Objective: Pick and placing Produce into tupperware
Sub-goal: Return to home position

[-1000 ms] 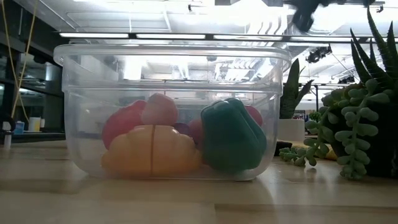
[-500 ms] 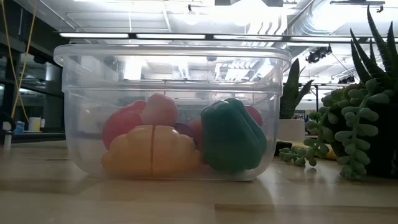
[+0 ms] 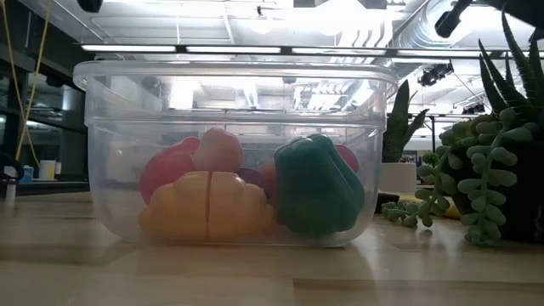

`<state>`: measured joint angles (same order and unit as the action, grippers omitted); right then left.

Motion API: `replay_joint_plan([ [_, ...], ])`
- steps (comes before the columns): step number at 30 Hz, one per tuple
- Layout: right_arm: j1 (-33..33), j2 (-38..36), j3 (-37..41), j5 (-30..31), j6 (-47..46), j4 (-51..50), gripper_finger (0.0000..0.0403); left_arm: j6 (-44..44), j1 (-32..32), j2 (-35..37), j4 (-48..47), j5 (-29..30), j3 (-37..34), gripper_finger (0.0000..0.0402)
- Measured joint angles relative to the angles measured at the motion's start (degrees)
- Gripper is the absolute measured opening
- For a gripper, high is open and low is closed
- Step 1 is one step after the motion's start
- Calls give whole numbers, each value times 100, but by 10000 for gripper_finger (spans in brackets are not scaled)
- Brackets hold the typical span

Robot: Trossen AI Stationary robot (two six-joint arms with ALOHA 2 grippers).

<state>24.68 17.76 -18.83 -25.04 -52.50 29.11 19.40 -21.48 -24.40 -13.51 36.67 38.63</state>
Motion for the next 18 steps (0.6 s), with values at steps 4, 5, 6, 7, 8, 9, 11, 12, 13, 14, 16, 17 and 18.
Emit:
replay_joint_plan([
  [4, -357, -15, 225, 490, 267, 49, 0, -458, 9, 833, 953, -589, -961, 0],
  [5, -455, -13, 286, 617, 371, 46, 0, -463, 9, 1044, 1141, -732, -1187, 0],
  [6, -556, -4, 343, 759, 458, 23, 0, -462, 9, 1254, 1308, -873, -1408, 0],
  [7, -666, 16, 395, 881, 501, 36, 0, -459, 9, 1448, 1448, -994, -1622, 0],
  [8, -767, 28, 450, 989, 558, 39, 0, -419, 9, 1623, 1585, -1157, -1830, 0],
  [9, -875, 53, 503, 1104, 620, 33, 0, -395, 9, 1795, 1678, -1315, -2027, 0],
  [11, -1114, 145, 603, 1289, 696, 81, 0, -301, 9, 2104, 1817, -1525, -2340, 0],
  [12, -1227, 212, 644, 1380, 753, 119, 0, -251, 9, 2242, 1821, -1591, -2455, 0],
  [13, -1347, 293, 666, 1474, 799, 177, 0, -204, 9, 2370, 1805, -1648, -2567, 0],
  [14, -1472, 390, 667, 1554, 882, 225, 0, -139, 9, 2427, 1816, -1689, -2669, 0],
  [16, -1721, 610, 667, 1646, 1047, 502, 0, -101, 9, 2397, 1774, -1750, -2781, 0],
  [17, -1835, 752, 667, 1692, 1129, 677, 0, -94, 9, 2401, 1763, -1832, -2827, 0],
  [18, -1943, 896, 665, 1725, 1203, 876, 0, -73, 9, 2401, 1789, -1876, -2856, 0],
])
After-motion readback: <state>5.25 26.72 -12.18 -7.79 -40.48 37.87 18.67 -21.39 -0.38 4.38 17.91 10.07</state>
